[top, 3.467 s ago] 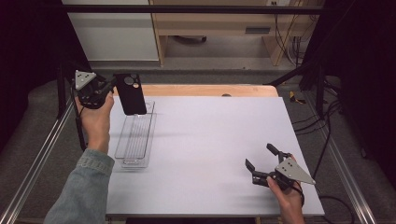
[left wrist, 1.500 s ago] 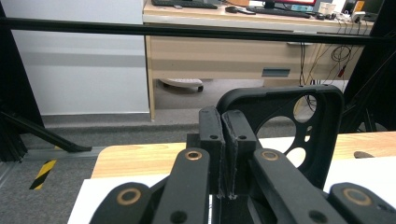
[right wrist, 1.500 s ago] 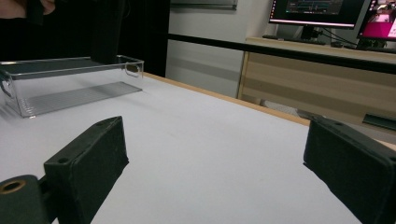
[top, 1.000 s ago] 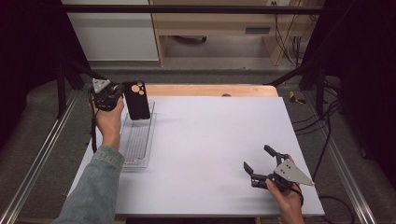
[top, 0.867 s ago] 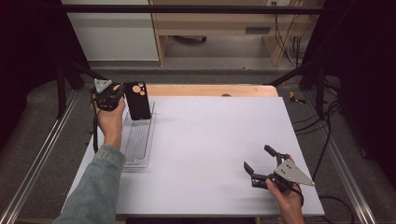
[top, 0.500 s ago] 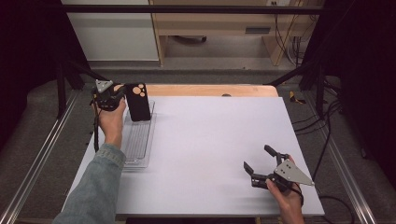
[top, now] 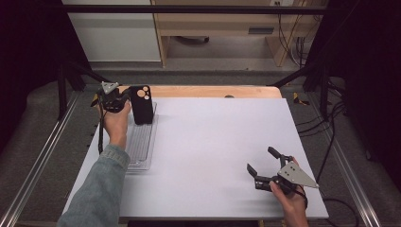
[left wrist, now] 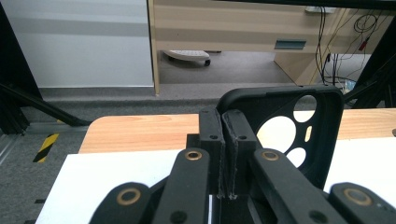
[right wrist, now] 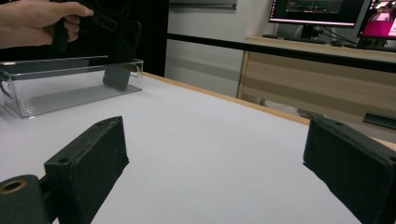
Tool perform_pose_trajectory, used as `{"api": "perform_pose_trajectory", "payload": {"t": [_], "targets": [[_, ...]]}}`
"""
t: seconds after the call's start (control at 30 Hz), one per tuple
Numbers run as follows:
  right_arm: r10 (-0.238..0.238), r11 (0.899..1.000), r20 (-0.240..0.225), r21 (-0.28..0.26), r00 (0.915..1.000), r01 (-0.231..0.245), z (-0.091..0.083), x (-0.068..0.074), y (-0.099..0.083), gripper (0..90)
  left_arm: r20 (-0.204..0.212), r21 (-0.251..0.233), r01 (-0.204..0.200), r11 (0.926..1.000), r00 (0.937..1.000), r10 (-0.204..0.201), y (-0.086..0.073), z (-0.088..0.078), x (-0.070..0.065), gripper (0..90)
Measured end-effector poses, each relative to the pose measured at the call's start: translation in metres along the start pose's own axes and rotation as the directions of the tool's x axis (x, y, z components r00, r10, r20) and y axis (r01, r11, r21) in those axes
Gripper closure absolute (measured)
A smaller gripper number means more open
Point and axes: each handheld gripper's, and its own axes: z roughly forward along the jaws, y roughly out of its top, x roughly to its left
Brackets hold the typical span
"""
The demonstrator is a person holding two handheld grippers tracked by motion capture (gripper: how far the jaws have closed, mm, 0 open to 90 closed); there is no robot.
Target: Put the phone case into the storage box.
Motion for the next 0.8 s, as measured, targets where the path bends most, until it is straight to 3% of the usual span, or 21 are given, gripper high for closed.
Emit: {"api": "perform_pose_trajectory", "payload": {"t": [0.8], "targets": [[-0.004,1.000,-0.004,0.005,1.0000,0.004,0.0010,-0.0004,-0.0006,6.7,-0.018,-0.012,0.015,0.9998,0.9997,-0.015,0.0000,0.0080,0.0008,86.8]]}}
